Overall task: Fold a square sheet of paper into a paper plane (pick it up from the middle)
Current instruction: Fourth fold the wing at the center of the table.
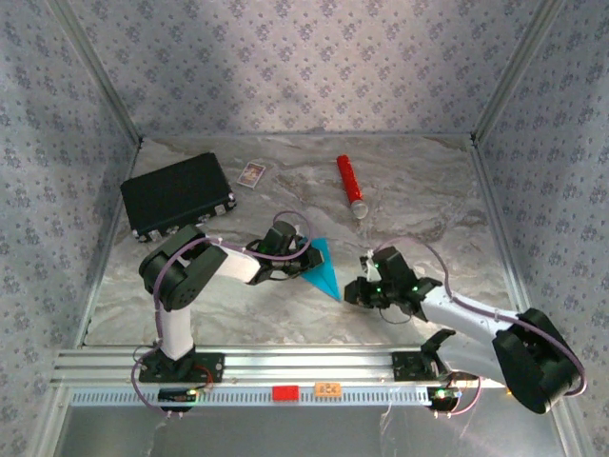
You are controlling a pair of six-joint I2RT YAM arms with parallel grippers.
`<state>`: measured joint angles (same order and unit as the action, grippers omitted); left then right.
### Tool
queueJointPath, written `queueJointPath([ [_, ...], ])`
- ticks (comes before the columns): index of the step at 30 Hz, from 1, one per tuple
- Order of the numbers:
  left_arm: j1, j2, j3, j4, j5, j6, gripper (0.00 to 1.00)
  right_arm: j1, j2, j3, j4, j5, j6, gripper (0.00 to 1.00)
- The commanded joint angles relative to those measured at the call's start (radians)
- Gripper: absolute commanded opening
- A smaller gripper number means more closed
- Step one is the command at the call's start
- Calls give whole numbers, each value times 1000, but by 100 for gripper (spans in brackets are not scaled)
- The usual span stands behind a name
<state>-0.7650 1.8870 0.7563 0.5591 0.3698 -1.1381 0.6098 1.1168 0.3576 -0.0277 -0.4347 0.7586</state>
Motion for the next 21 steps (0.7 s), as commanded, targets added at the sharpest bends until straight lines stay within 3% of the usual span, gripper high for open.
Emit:
queueJointPath([
  [1,6,24,-35,-74,-47,7,0,-10,89,104,13,-27,-44,11],
  [12,6,25,-35,-74,-46,7,0,-12,420,314,74,-77,-51,11],
  [21,7,22,-34,-77,-46,12,0,-39,490,238,80,-46,-34,10],
])
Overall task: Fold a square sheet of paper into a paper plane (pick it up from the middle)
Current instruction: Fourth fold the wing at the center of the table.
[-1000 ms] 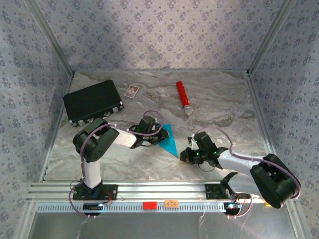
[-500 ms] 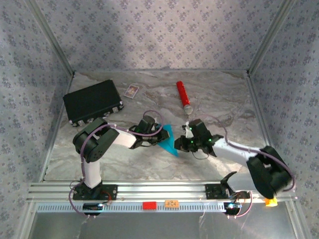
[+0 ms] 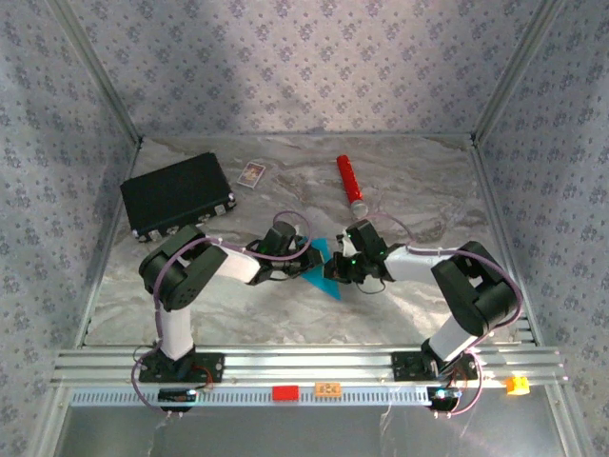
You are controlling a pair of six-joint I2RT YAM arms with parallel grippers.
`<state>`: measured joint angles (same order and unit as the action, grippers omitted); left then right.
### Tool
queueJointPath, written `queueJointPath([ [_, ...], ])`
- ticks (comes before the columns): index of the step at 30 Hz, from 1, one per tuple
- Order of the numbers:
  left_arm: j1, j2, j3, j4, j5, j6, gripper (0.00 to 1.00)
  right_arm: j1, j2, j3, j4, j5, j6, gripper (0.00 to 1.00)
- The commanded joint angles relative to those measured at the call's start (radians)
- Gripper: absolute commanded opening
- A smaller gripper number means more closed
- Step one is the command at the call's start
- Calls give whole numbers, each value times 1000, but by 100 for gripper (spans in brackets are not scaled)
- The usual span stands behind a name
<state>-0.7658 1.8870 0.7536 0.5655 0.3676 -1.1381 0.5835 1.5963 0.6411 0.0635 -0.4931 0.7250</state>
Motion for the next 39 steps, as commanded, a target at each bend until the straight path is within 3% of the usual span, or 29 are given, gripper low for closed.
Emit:
queueJointPath([
  [1,7,24,-31,-83,-43,12,0,-19,12,-67,-7,11,3,9],
  [8,13,9,-12,-88,-21,36,0,-24,34,-145,11,20,21,4],
  [14,17,-71,54,-211,1,131,4,-33,38,-146,17,23,25,2],
  [19,-1,-104,73,-256,30,154,0,-33,42,-143,19,22,28,1],
  [29,-75,-19,81,-236,70,111,0,-35,37,-148,25,24,32,0],
  [39,-55,-8,61,-337,-51,85,0,-39,36,-158,15,26,25,0],
])
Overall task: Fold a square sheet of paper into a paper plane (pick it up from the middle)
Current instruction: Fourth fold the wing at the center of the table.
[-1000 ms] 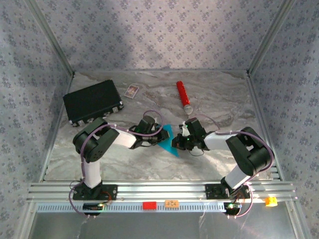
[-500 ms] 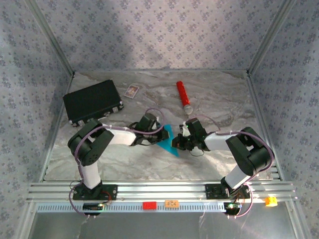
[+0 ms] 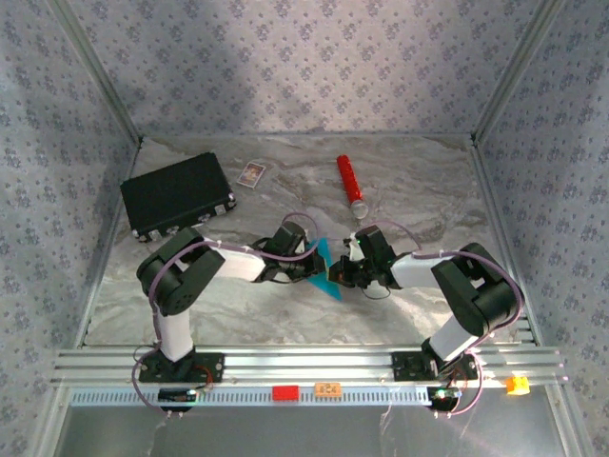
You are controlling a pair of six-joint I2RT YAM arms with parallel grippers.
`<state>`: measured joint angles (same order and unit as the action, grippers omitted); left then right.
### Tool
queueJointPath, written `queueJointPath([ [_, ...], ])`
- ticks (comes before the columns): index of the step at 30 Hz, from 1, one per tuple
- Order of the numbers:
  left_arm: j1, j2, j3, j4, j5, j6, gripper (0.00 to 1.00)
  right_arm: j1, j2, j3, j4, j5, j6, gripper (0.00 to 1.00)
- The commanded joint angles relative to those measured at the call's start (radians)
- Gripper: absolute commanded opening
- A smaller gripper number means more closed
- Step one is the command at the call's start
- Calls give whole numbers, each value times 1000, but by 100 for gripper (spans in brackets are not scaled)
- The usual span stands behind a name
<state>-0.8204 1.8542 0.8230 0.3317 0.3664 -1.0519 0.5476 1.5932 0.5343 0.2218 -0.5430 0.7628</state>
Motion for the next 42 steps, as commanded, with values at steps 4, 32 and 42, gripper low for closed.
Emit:
queueJointPath([
  [4,20,25,1,-130,-64,1,0,-2,36,-52,-149,80,-17,0],
  [32,179,67,147,-289,-67,78,0,-4,25,-69,-154,59,-51,0],
  [42,251,75,198,-331,-59,110,0,-3,27,-74,-155,52,-59,0],
])
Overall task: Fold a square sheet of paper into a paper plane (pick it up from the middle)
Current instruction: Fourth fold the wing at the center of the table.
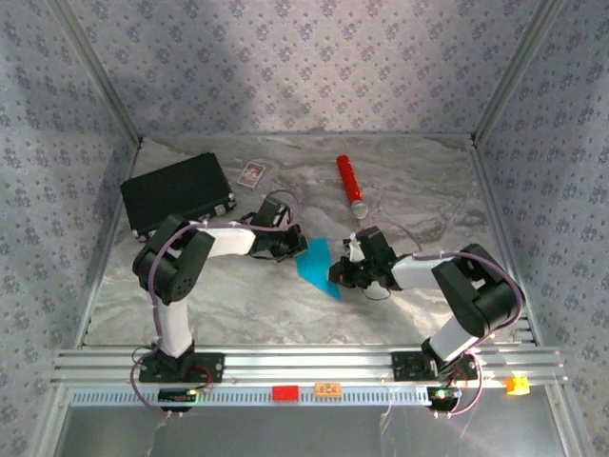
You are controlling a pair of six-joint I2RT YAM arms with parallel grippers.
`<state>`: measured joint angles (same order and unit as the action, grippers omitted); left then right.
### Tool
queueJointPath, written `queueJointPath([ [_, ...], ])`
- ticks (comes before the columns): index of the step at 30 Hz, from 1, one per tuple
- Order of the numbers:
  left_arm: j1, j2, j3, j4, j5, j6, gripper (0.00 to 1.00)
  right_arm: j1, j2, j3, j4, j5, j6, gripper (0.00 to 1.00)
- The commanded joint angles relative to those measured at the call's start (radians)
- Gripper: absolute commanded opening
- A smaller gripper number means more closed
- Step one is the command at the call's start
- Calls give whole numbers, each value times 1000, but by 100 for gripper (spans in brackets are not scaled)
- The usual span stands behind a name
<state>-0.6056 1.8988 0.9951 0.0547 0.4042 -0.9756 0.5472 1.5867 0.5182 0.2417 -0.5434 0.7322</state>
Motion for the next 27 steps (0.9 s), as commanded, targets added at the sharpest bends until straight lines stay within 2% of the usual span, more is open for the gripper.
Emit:
queueJointPath([
  [1,42,32,31,-59,-95,38,0,-3,34,-57,-175,51,-29,0],
  [11,72,9,72,-107,-100,64,0,-5,36,-54,-177,43,-36,0],
  [19,50,-125,27,-76,-92,73,2,-7,36,-38,-195,48,-46,0],
  [23,14,-144,-3,-9,-43,88,2,-7,38,-35,-198,48,-45,0],
  [27,-18,-96,-11,56,19,80,2,-11,36,-30,-208,50,-47,0],
])
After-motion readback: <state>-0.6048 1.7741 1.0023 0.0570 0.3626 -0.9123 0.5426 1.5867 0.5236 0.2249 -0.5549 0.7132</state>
